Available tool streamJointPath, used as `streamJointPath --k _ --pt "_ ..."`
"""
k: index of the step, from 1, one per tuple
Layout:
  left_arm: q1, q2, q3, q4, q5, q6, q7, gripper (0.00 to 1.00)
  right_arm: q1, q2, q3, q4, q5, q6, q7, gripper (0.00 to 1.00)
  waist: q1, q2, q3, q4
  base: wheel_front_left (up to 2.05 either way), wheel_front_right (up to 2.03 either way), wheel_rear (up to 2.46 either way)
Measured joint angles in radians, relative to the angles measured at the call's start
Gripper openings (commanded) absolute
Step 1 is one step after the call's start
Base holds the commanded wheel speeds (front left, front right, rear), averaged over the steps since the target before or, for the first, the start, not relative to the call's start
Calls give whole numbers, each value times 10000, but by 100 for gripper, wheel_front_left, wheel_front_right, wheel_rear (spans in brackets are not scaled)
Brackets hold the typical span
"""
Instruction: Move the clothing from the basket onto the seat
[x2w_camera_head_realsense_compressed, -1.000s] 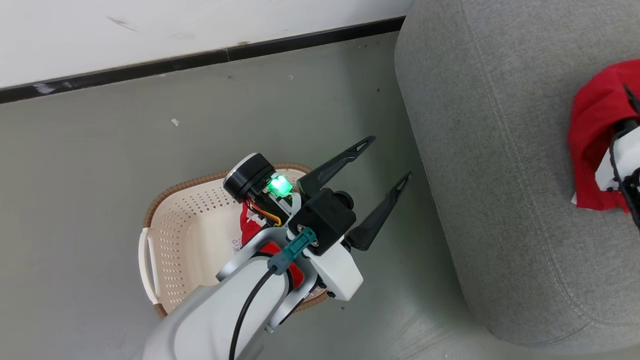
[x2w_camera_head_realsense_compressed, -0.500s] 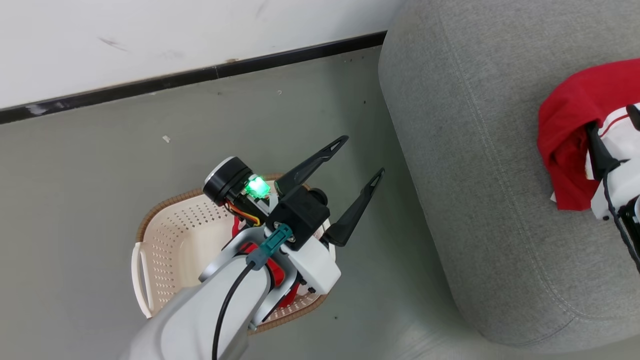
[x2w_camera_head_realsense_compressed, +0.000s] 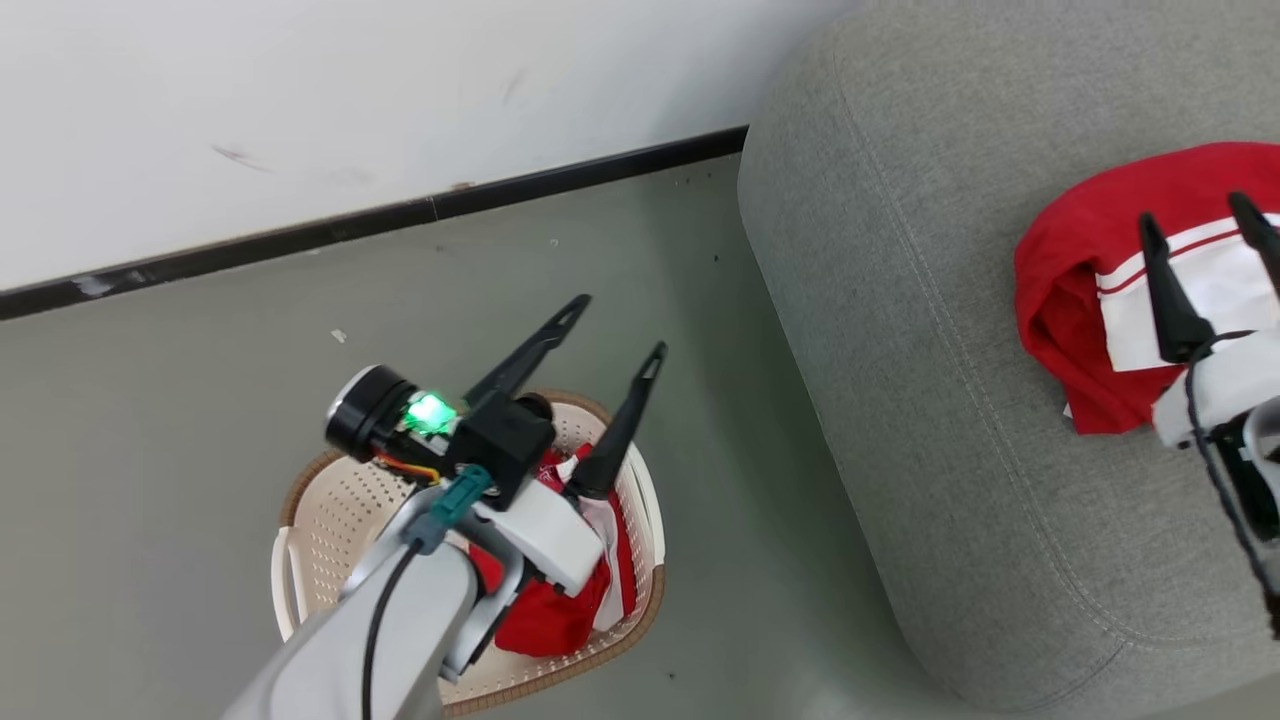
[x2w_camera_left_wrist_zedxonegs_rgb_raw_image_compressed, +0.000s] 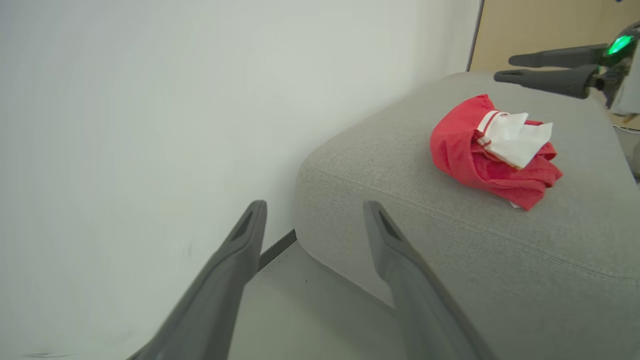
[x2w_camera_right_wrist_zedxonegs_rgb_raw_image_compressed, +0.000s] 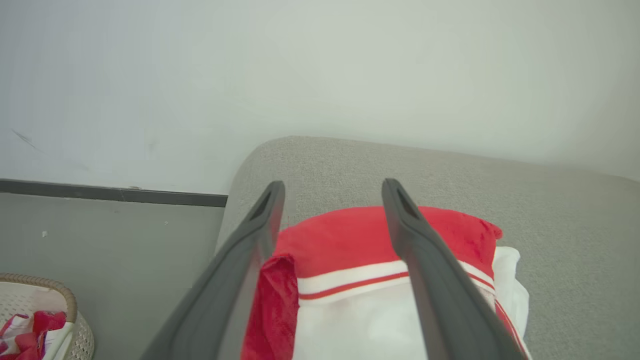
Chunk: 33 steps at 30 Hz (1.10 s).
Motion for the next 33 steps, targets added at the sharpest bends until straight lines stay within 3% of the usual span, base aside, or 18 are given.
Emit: streamJointPath --k 10,17,33 --pt "707 288 1095 612 -391 761 -527 100 111 1369 345 -974 -23 -2 -2 100 0 0 -629 172 0 0 0" --pt "1212 514 1705 1058 -654 1112 -759 100 696 1958 658 -1227 -199 -2 -2 100 0 0 -1062 389 0 0 0" --pt "2534 828 2686 1755 -1519 1442 -1045 100 2213 2345 811 -1799 -702 -2 -2 100 0 0 -2079 860 0 0 0"
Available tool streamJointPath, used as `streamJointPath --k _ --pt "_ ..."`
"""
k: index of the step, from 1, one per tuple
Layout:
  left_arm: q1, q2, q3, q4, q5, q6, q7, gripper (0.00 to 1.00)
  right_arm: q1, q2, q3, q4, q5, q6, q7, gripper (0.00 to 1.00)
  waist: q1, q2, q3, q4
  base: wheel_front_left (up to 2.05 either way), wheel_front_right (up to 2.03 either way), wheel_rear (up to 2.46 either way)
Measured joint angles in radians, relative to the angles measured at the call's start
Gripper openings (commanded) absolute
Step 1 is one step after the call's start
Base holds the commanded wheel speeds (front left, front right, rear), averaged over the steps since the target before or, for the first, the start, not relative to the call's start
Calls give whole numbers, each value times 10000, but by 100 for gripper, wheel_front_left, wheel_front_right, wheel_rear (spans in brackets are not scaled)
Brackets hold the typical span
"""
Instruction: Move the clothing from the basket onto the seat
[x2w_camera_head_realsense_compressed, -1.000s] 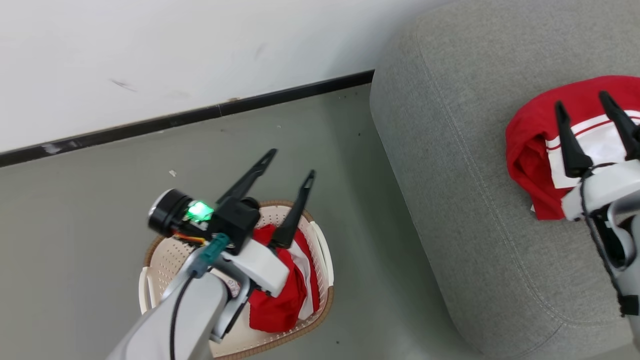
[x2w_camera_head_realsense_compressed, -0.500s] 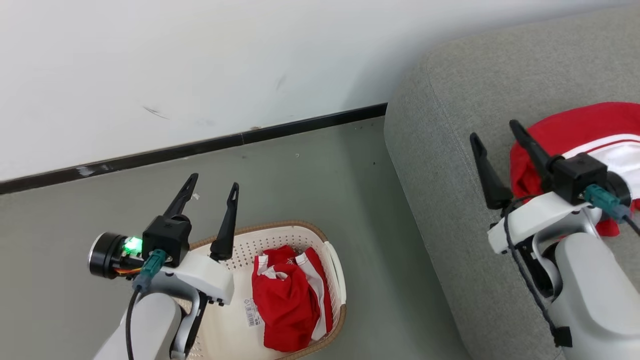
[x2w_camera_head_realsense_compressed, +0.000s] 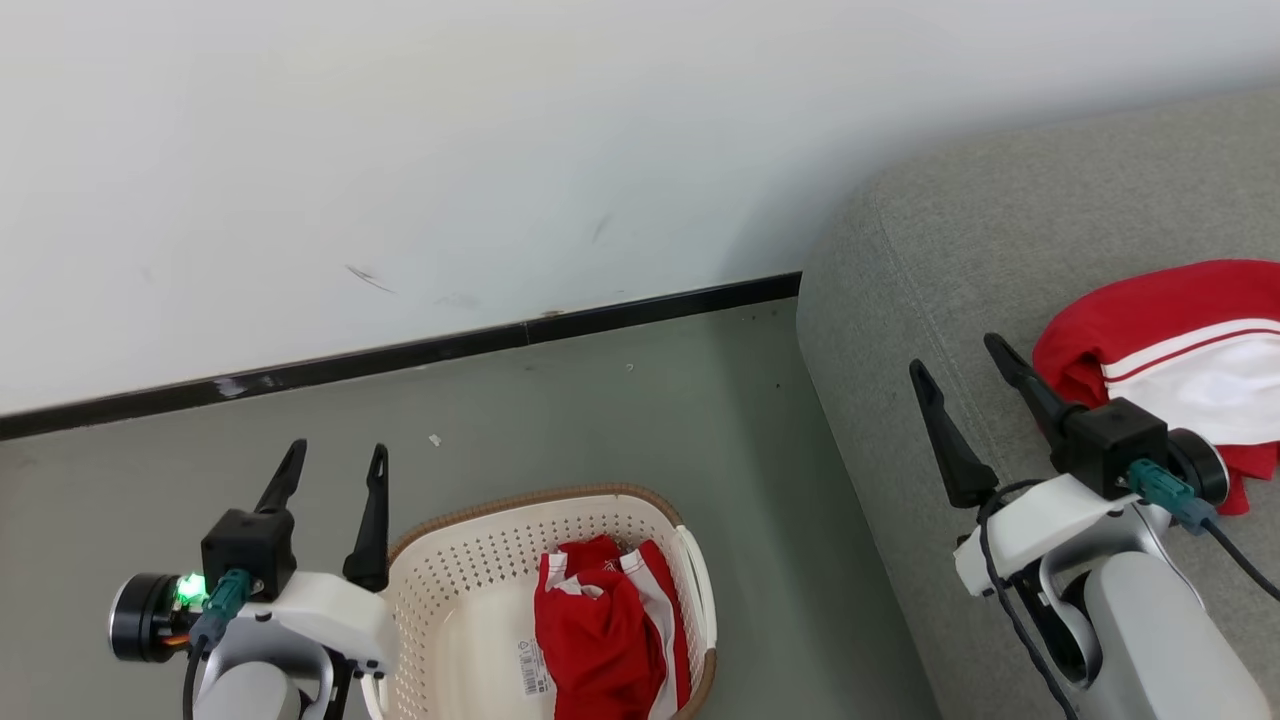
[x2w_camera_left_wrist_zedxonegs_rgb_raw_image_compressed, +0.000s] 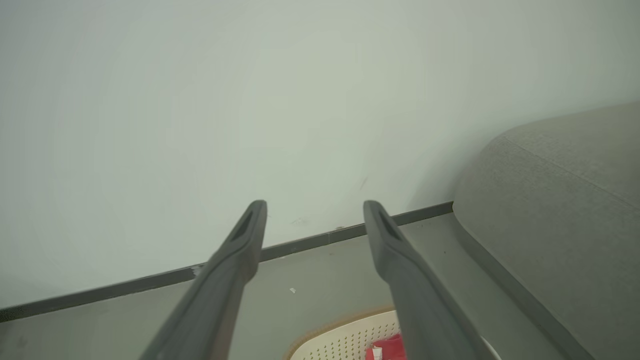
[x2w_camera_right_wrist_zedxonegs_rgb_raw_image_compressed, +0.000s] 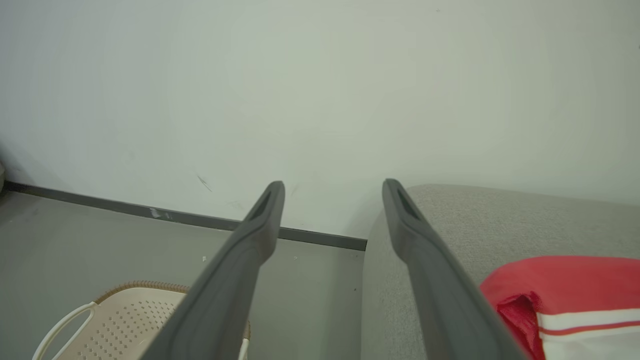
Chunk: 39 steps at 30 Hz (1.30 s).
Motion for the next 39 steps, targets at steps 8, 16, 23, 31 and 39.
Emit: streamJointPath --k 8,16,23,31,39 --pt "805 86 297 69 -167 150 -88 100 941 138 -418 -368 0 0 0 100 0 0 -501 150 0 0 0" --pt "1284 82 562 -159 -257 355 -176 100 1817 307 -522 -648 2 0 0 100 0 0 -909 247 0 0 0" --pt "1626 15 667 -309 -345 437 -188 100 2359 385 -522 -803 6 0 0 100 0 0 -1131 282 0 0 0" --pt "1978 98 817 -506 -345 500 -221 100 2955 464 -529 -1018 109 0 0 100 0 0 -1311 330 0 0 0" --pt "2223 240 926 -742 -341 585 -232 100 3180 529 -585 -1298 130 0 0 100 0 0 -1285 336 0 0 0"
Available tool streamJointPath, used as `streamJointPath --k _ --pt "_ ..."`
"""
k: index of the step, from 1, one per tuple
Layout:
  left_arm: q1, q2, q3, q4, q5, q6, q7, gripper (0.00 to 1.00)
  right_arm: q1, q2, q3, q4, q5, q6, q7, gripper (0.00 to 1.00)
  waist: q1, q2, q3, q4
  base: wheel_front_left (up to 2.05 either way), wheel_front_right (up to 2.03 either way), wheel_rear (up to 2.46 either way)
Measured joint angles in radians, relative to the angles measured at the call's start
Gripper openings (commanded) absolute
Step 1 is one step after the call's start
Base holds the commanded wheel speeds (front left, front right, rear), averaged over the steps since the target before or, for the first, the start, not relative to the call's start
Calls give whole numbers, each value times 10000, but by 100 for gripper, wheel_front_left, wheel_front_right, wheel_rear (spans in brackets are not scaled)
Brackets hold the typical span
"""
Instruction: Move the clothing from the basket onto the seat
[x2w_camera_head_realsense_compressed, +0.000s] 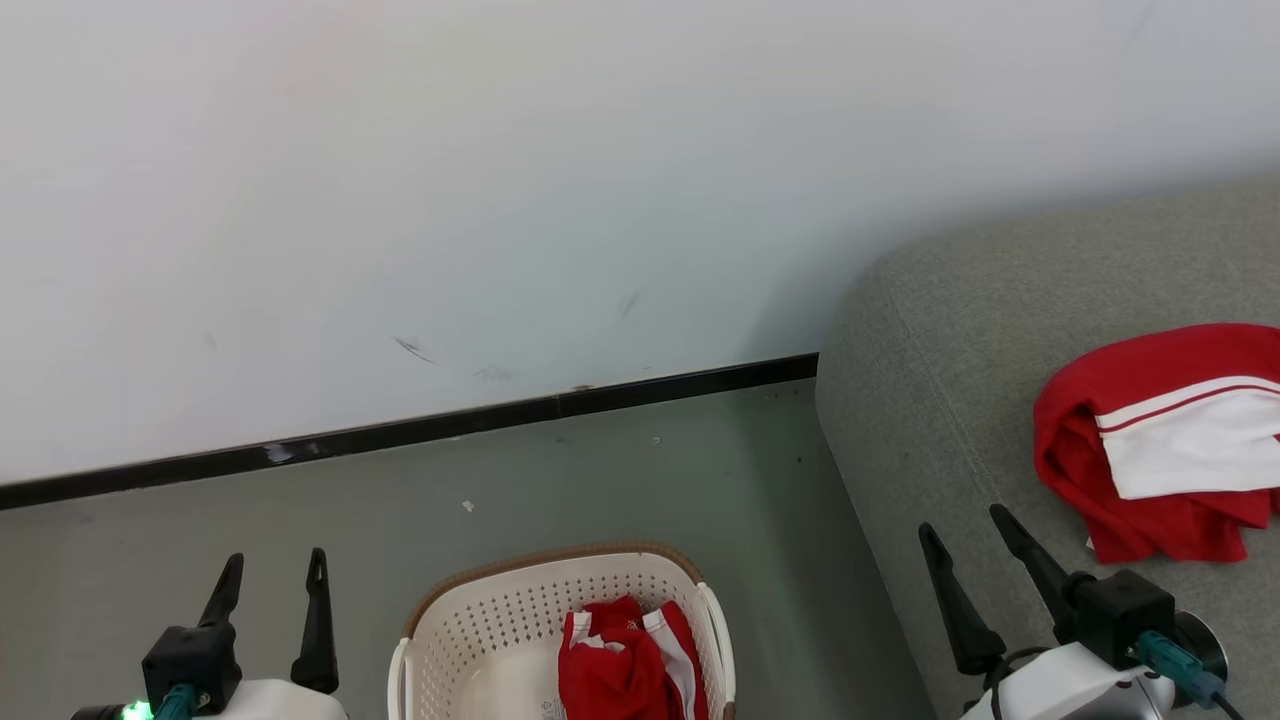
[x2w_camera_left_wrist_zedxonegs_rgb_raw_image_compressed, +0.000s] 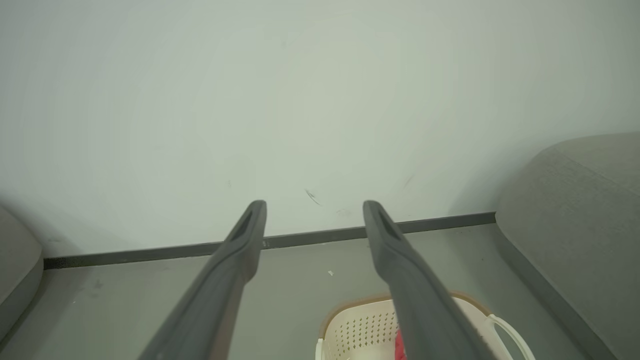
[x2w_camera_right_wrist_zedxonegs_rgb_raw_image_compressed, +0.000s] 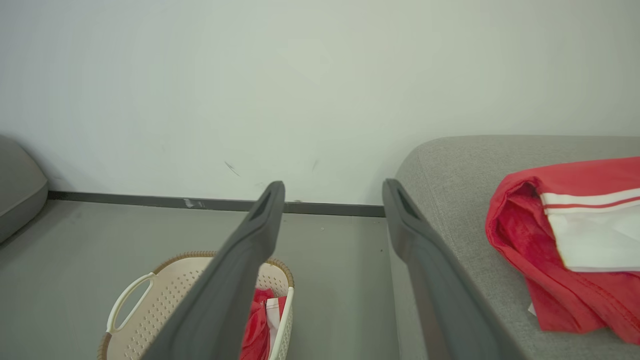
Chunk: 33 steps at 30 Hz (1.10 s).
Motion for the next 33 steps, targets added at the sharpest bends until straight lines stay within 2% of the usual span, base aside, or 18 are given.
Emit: streamJointPath --k 33 --pt "381 111 -134 -744 226 203 21 100 213 12 77 -629 311 0 0 100 0 0 516 147 0 0 0"
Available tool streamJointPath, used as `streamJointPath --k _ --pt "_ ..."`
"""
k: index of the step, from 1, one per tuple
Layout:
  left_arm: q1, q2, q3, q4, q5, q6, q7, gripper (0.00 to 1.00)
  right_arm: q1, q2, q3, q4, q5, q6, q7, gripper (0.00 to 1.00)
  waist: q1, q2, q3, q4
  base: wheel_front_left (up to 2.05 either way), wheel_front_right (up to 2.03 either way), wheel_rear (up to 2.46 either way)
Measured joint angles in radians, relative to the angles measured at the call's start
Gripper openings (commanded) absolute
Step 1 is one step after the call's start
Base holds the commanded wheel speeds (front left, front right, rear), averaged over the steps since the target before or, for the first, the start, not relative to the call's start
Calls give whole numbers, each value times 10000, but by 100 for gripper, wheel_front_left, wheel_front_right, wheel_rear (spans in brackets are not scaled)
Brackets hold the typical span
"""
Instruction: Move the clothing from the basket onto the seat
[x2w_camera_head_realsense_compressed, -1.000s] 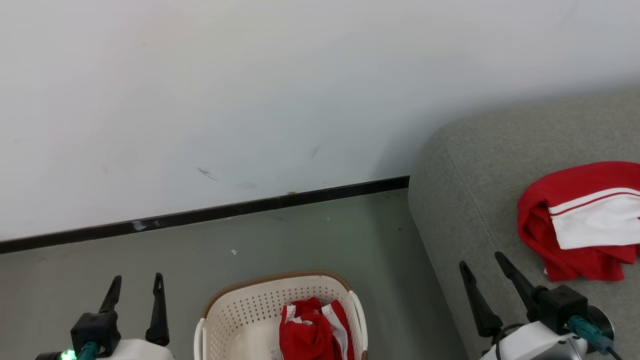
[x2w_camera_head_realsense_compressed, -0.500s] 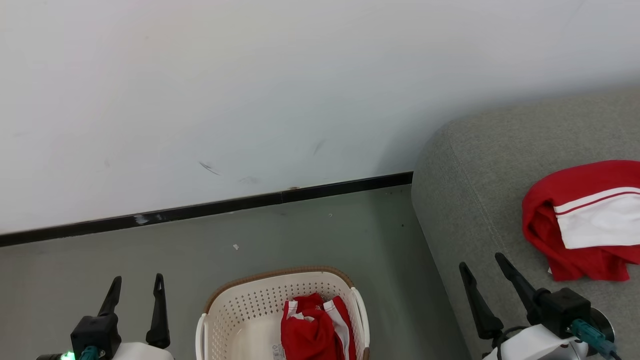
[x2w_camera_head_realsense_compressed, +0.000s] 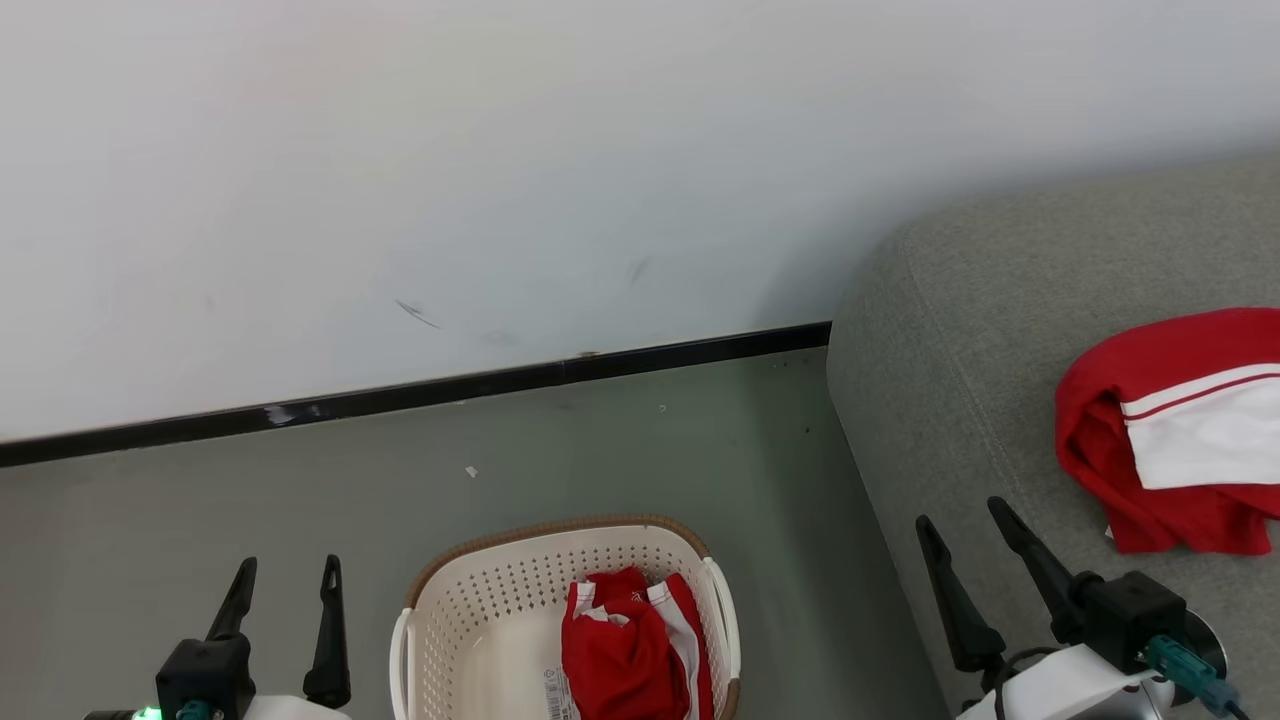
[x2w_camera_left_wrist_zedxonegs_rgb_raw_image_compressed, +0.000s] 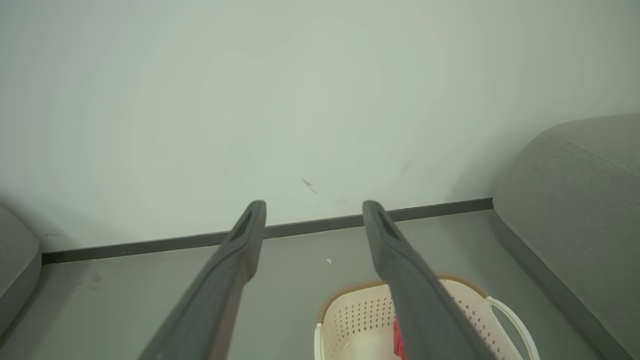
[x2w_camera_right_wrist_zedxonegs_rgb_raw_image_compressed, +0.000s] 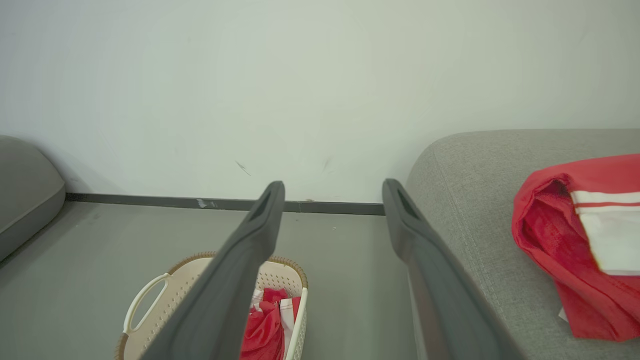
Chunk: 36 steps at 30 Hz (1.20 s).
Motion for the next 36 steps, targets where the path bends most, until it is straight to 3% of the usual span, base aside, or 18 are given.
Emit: streamJointPath --k 10,26,36 --pt "-442 81 -612 -88 272 -140 453 100 -12 6 13 -313 31 0 0 100 0 0 483 -11 0 0 0" --pt "-2730 -113 -2303 959 1277 -1243 1490 100 -169 15 -462 -1037 102 0 0 100 0 0 1729 -300 0 0 0" --pt "-3568 -458 -2857 2104 1494 -1603 1992 100 -737 19 -757 -1551 207 0 0 100 0 0 2631 -623 0 0 0"
